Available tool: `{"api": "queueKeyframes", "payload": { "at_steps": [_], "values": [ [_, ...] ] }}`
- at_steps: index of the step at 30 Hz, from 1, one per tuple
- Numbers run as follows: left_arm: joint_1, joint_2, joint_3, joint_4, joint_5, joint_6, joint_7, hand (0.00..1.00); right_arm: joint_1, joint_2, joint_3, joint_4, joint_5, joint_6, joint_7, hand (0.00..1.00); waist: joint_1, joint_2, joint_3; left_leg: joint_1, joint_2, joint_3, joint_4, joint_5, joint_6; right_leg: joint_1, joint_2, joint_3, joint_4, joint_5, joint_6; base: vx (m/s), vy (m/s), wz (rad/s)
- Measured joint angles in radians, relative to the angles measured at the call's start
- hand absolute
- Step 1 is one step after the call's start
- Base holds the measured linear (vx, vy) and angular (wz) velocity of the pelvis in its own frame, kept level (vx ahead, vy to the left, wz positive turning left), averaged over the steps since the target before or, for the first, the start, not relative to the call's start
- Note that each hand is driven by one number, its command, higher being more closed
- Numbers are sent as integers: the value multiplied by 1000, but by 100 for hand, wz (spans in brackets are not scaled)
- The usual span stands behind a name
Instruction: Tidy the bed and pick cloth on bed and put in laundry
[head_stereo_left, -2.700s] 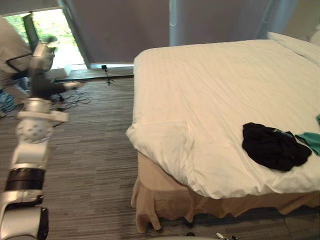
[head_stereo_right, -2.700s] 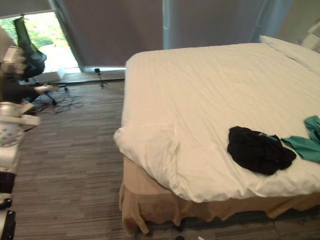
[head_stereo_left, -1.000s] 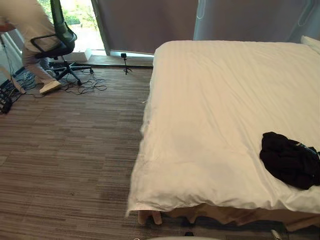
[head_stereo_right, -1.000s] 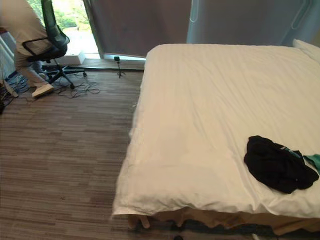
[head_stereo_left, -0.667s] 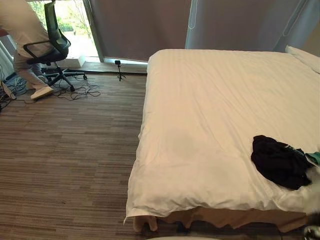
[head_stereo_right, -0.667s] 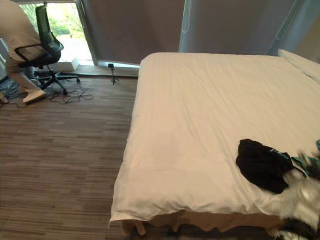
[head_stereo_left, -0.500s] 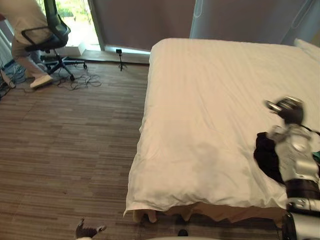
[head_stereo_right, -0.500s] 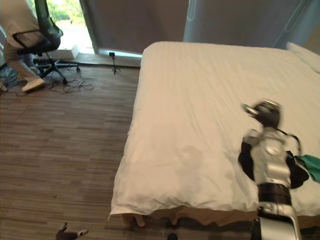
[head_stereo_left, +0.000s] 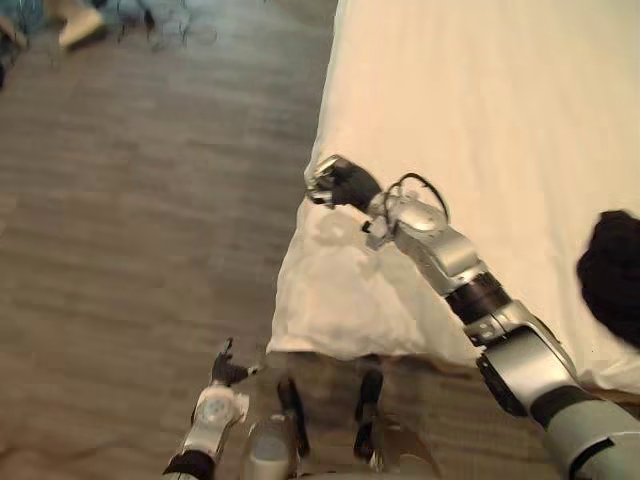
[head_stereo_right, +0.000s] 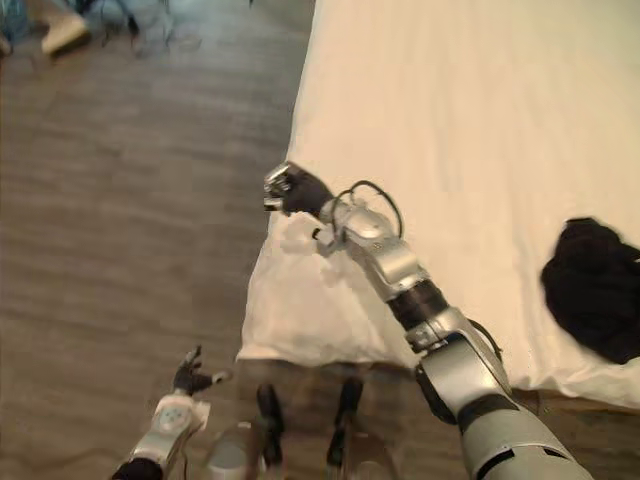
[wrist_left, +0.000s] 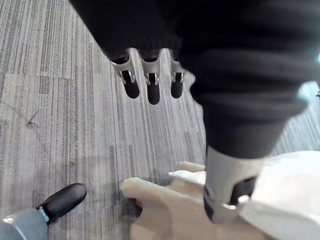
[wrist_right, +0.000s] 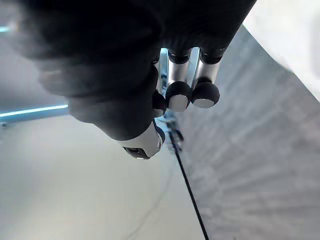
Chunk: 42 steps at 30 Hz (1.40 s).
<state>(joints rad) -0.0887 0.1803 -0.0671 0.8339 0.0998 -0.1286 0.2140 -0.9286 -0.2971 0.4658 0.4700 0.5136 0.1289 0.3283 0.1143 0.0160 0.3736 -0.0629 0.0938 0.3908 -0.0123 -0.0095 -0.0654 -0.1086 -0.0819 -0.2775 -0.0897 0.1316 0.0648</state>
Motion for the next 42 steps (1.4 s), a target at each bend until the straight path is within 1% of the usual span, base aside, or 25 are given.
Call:
{"api": "queueKeyframes", "payload": {
  "at_steps": [2,3,5,7,10,11,14,16,17,18,19,20,21,22,23,25,27,28,31,32,33,35,37,39,42],
  "values": [
    [-15,-1,-38,-3,-25,9,0,0,-20,50,57,103,0,19,14,100,6,17,65,-44,-8,-23,10,11,6,-30,-9,-15,0,11,0,-130,10,30],
    [-15,-1,-49,1,-29,11,1,0,-20,62,73,139,0,28,19,100,10,20,76,-67,-9,-28,19,11,6,-46,-11,-19,0,16,-2,-81,24,22],
    [-17,-9,-83,5,-47,28,1,0,-11,79,102,237,-2,49,28,100,24,40,91,-125,-17,-47,31,16,14,-90,-17,-28,0,25,-2,-40,28,21],
    [-18,-19,-97,20,-64,28,0,0,-13,97,97,287,-4,46,47,100,28,55,99,-146,-25,-53,32,21,21,-107,-25,-34,0,30,-2,-12,46,17],
    [-20,-21,-125,31,-65,23,-4,0,-14,112,90,397,-56,32,74,100,28,80,103,-164,-40,-72,32,25,27,-117,-40,-43,0,30,-1,-8,68,17],
    [-21,-21,-129,43,-64,8,-4,0,-17,124,59,441,-93,16,93,100,29,88,107,-168,-51,-78,31,26,28,-118,-45,-49,0,30,-1,-2,68,18],
    [-20,-19,-129,50,-65,-20,-6,0,-13,145,-32,502,-176,-23,145,100,29,89,107,-166,-61,-82,31,26,28,-113,-53,-54,0,30,-1,7,69,10],
    [-19,-18,-127,51,-63,-32,-8,0,-1,143,-40,513,-224,-61,179,100,19,89,107,-158,-66,-90,31,26,28,-100,-59,-63,0,29,-1,13,49,12],
    [-19,-18,-126,50,-61,-34,-11,0,12,140,-37,512,-253,-96,192,100,16,89,107,-151,-67,-94,30,26,28,-92,-60,-66,0,29,0,33,46,17],
    [-19,-18,-125,46,-61,-35,-25,0,89,126,-14,449,-285,-194,240,100,14,86,106,-121,-68,-98,26,23,30,-59,-62,-73,0,23,8,40,42,12],
    [-17,-18,-121,45,-61,-35,-27,0,140,112,12,382,-272,-220,265,100,15,82,104,-107,-67,-98,24,19,32,-45,-62,-73,0,18,15,49,36,7],
    [-14,-18,-114,45,-61,-35,-32,0,182,99,36,323,-265,-227,281,100,14,75,100,-99,-66,-97,22,17,30,-39,-63,-71,0,15,19,52,16,-8],
    [-4,-10,-105,46,-61,-34,-44,0,274,75,111,199,-241,-228,303,100,12,58,89,-85,-64,-90,17,11,28,-31,-62,-64,0,12,22,103,15,-30],
    [15,8,-105,53,-60,-32,-47,0,370,57,209,69,-213,-217,315,100,4,28,68,-71,-58,-66,14,1,26,-31,-57,-44,0,9,22,115,11,-39],
    [26,17,-105,58,-54,-31,-49,0,410,54,253,29,-199,-213,319,100,-2,14,57,-65,-55,-55,14,-3,25,-30,-55,-36,0,8,21,110,5,-53],
    [39,44,-105,94,-41,-20,-52,0,534,38,374,-152,-177,-208,326,100,-21,-34,16,-27,-46,-16,13,-16,23,-15,-48,-12,0,5,24,101,-11,-55],
    [39,44,-106,126,-41,-12,-51,0,553,34,380,-352,-109,-202,298,100,-45,-54,-23,19,-35,7,8,-21,19,18,-38,-3,0,5,24,87,-34,-38],
    [45,39,-108,145,-40,-11,-51,0,548,49,347,-443,-55,-213,273,100,-53,-60,-68,37,-32,13,-6,-22,18,26,-32,7,0,0,30,49,-33,-23],
    [59,19,-110,174,-21,-10,-51,0,479,113,197,-531,96,-243,180,100,-59,-64,-157,80,-22,28,-19,-26,11,57,-21,14,-1,-16,27,46,-43,-12],
    [67,10,-110,181,-21,-10,-51,0,443,140,134,-531,142,-250,139,100,-59,-63,-186,86,-19,28,-21,-25,10,62,-18,14,-1,-18,26,4,-38,-5],
    [69,7,-110,181,-21,-10,-51,0,427,141,106,-531,162,-255,118,100,-59,-62,-194,89,-18,28,-21,-25,9,66,-17,13,-1,-18,26,-11,-31,0],
    [80,0,-111,182,-21,-10,-52,0,373,145,-2,-530,203,-258,7,100,-60,-61,-209,100,-14,25,-23,-20,2,78,-13,13,-1,-20,22,-55,-27,2],
    [93,1,-108,182,-20,-10,-55,0,359,144,-50,-511,203,-257,-55,100,-60,-60,-213,100,-12,24,-29,-13,-5,76,-11,13,-1,-18,19,-65,-19,1],
    [105,1,-106,181,-14,-9,-65,0,360,140,-108,-432,201,-250,-118,100,-61,-54,-220,103,-12,17,-47,3,-8,74,-7,11,-1,-15,15,-58,-19,7],
    [106,2,-104,179,10,-9,-69,0,361,138,-171,-306,200,-234,-168,100,-63,-40,-219,101,-13,12,-62,18,-9,67,-6,8,-2,-12,13,-56,-13,6]
  ]
}}
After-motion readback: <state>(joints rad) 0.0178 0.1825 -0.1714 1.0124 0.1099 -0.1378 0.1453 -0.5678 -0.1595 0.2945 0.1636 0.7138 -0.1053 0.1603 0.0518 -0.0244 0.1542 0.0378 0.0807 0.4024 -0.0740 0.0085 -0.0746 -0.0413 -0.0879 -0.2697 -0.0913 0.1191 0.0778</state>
